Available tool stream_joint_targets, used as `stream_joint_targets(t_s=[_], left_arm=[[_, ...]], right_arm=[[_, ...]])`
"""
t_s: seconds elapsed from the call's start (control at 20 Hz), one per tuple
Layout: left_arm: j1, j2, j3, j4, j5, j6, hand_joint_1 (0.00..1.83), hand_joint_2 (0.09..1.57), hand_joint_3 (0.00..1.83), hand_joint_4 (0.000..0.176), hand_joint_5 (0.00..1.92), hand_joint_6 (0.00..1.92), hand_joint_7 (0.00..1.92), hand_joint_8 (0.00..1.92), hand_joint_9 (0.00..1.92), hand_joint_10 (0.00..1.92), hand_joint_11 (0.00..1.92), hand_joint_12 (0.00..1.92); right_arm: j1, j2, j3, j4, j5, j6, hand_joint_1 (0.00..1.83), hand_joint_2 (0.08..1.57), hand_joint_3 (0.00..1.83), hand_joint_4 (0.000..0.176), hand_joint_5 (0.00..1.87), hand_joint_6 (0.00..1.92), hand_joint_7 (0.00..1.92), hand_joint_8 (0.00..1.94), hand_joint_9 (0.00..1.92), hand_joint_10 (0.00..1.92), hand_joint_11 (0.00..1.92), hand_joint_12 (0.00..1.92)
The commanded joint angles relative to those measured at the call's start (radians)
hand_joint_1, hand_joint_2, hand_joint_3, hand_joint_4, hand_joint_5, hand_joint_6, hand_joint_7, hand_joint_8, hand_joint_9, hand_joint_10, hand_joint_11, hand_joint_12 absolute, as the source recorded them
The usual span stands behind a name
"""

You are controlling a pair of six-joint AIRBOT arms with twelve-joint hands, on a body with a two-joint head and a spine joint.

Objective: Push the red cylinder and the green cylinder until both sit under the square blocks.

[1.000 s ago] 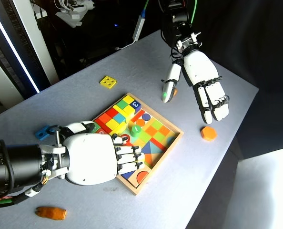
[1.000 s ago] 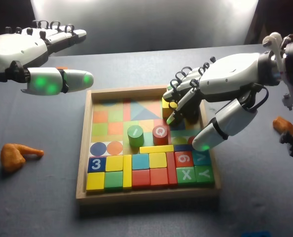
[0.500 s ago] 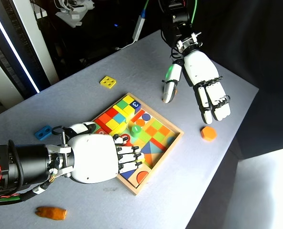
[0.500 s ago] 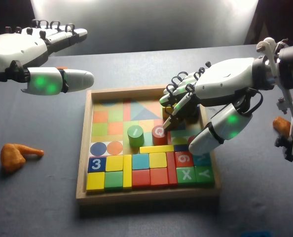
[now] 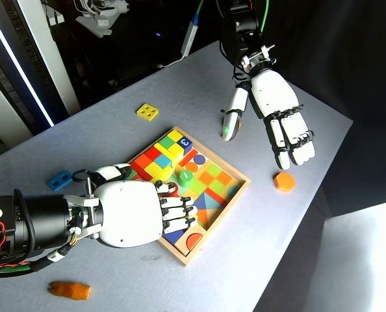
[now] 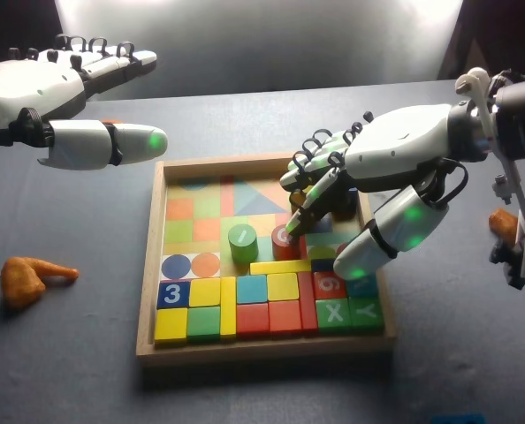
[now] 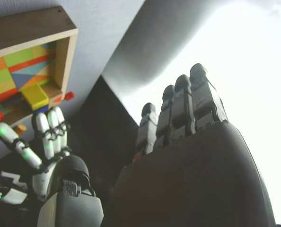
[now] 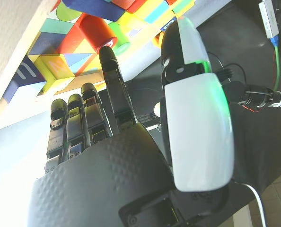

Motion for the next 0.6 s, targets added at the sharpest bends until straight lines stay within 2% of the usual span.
stream_joint_targets(t_s=[0.0, 0.2, 0.25, 0.35, 0.4, 0.5, 0.55], left_arm=[[-0.015, 0.0, 0.006, -0.01, -0.108, -0.002, 0.0, 1.07, 0.0, 0.151, 0.01, 0.0, 0.0, 0.0, 0.0, 0.0, 0.01, 0.01], [-0.015, 0.0, 0.006, -0.01, -0.107, -0.002, 0.0, 1.06, 0.0, 0.154, 0.0, 0.0, 0.0, 0.0, 0.0, 0.0, 0.02, 0.01], [-0.015, 0.0, 0.007, -0.01, -0.107, -0.002, 0.0, 1.05, 0.0, 0.16, 0.0, 0.0, 0.0, 0.0, 0.0, 0.0, 0.03, 0.01], [-0.015, 0.0, 0.007, -0.01, -0.107, -0.002, 0.0, 1.07, 0.0, 0.148, 0.0, 0.0, 0.0, 0.0, 0.0, 0.0, 0.03, 0.01], [-0.016, 0.0, 0.007, -0.01, -0.107, -0.002, 0.0, 1.06, 0.0, 0.156, 0.0, 0.0, 0.0, 0.0, 0.0, 0.0, 0.02, 0.01], [-0.017, 0.0, 0.007, -0.01, -0.107, -0.002, 0.0, 1.06, 0.0, 0.141, 0.01, 0.0, 0.0, 0.0, 0.0, 0.0, 0.02, 0.01], [-0.018, 0.0, 0.007, -0.01, -0.107, -0.002, 0.0, 1.07, 0.0, 0.151, 0.01, 0.0, 0.0, 0.0, 0.0, 0.0, 0.01, 0.01]], right_arm=[[0.013, 0.004, 0.002, 0.052, 0.018, 0.011, 0.26, 1.05, 0.0, 0.16, 0.49, 0.0, 0.07, 0.0, 0.0, 0.0, 0.0, 0.25], [0.013, -0.003, 0.002, 0.053, 0.026, 0.013, 0.24, 1.05, 0.0, 0.175, 0.48, 0.0, 0.06, 0.0, 0.0, 0.0, 0.0, 0.3], [0.013, -0.005, 0.002, 0.053, 0.027, 0.013, 0.25, 1.05, 0.0, 0.167, 0.49, 0.0, 0.07, 0.0, 0.0, 0.0, 0.0, 0.3], [0.012, -0.008, 0.002, 0.053, 0.026, 0.013, 0.24, 1.05, 0.0, 0.172, 0.48, 0.0, 0.06, 0.0, 0.0, 0.0, 0.0, 0.27], [0.011, -0.01, 0.002, 0.053, 0.026, 0.012, 0.25, 1.05, 0.0, 0.169, 0.49, 0.0, 0.07, 0.0, 0.0, 0.0, 0.0, 0.29], [0.008, -0.013, 0.002, 0.053, 0.024, 0.011, 0.27, 1.05, 0.0, 0.172, 0.5, 0.0, 0.07, 0.0, 0.0, 0.0, 0.0, 0.27], [0.007, -0.013, 0.002, 0.053, 0.022, 0.01, 0.27, 1.05, 0.0, 0.175, 0.49, 0.0, 0.07, 0.0, 0.0, 0.0, 0.0, 0.25]])
